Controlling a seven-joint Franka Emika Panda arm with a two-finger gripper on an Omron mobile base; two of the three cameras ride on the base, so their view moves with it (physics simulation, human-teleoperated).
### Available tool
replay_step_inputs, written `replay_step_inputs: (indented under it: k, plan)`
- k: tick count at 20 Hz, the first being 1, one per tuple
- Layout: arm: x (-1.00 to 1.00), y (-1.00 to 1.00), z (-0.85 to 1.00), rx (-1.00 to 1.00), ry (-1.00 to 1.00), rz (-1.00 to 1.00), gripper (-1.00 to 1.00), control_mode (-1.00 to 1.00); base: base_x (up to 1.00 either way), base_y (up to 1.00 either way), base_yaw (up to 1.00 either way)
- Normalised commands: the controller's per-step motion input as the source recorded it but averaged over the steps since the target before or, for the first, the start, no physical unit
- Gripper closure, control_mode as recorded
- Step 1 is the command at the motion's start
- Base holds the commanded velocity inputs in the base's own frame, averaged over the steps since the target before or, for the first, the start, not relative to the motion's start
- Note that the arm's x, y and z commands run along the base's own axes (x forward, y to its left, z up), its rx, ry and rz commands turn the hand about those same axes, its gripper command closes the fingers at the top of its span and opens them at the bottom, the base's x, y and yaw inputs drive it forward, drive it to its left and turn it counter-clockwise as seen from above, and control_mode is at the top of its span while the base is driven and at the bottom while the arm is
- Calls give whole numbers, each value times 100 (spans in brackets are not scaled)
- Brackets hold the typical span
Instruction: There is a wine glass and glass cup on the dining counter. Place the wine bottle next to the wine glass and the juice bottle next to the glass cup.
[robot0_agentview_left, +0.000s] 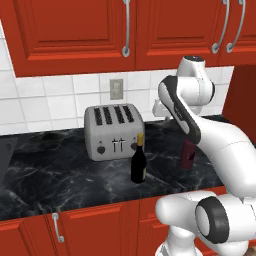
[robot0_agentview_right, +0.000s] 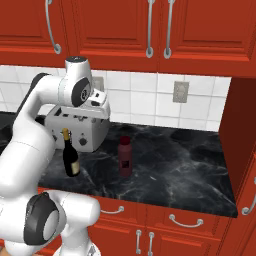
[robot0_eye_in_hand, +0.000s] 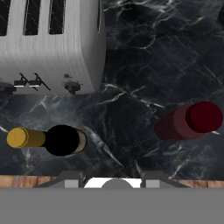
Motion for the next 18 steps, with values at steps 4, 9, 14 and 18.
replay_step_inputs:
  k: [4,9,14,18]
  plan:
    - [0,-10,0,0,0,-2,-100,-100,0,0,0]
    - [0,-42,0,1,0,0,-100,-100,0,0,0]
    - [0,-52,0,0,0,0,-100,-100,0,0,0]
    - [1,-58,-4,0,0,0,-100,-100,0,0,0]
